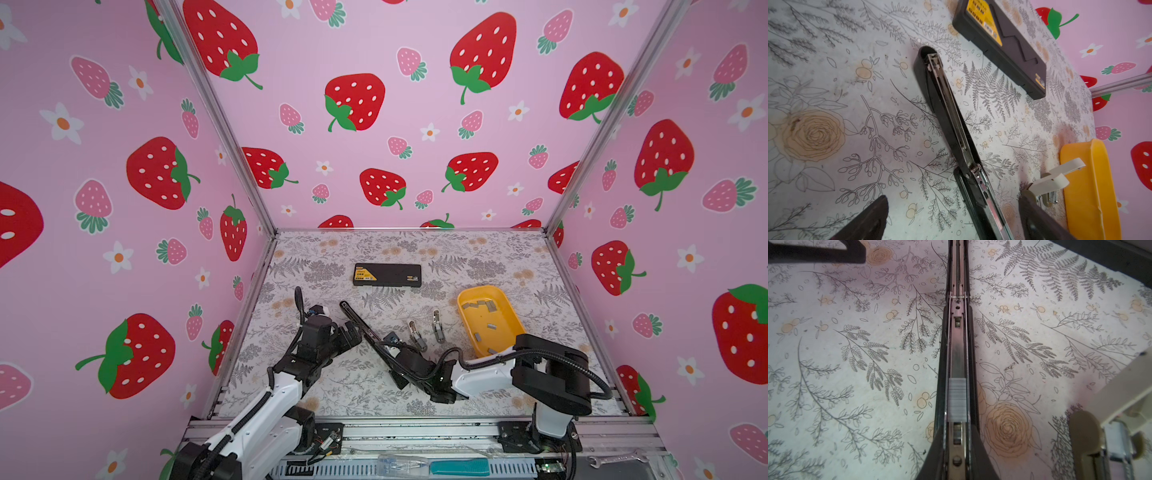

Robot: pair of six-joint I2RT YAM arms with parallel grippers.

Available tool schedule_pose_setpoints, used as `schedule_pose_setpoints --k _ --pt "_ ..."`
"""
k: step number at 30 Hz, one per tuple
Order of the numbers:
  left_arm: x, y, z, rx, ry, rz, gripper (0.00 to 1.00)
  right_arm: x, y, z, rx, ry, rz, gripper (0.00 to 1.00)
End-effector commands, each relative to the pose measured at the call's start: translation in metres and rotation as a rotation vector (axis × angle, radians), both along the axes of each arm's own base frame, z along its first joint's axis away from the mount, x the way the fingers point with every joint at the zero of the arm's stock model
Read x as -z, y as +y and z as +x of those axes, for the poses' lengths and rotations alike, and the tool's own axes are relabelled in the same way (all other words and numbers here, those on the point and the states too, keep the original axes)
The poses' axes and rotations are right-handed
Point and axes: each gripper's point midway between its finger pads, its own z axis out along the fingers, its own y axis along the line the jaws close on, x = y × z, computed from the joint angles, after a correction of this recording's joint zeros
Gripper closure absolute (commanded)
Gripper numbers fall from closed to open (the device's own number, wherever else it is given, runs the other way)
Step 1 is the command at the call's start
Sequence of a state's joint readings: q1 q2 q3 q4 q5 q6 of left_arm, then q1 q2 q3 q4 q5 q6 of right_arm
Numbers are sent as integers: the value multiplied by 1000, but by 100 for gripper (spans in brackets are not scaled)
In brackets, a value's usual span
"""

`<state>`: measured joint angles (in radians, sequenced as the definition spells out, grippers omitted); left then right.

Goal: Load the staples into the stapler
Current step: 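Lower the strip into the black stapler's channel while the left arm reaches forward, then hold the strip in the channel while the left gripper moves toward the stapler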

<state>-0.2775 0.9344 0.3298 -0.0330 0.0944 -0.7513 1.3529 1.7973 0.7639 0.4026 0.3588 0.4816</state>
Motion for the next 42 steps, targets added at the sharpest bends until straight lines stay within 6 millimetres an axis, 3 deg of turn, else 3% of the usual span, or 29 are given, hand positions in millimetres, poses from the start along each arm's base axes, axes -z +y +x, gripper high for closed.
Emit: schedule_pose_setpoints --k 1,15,29,35,42 --pt "-5 -1 17 -28 -58 -27 0 -13 6 -7 7 77 79 100" --pt "30 2 48 -56 8 -11 1 -17 7 -21 -24 155 155 100" --pt "52 2 78 -49 58 -94 6 -24 8 -38 -89 146 195 100" --pt "48 -12 94 26 -3 -168 16 -20 5 -43 -116 113 203 100" --pt "30 -20 90 79 -88 -202 28 -11 -2 -42 -105 106 195 100"
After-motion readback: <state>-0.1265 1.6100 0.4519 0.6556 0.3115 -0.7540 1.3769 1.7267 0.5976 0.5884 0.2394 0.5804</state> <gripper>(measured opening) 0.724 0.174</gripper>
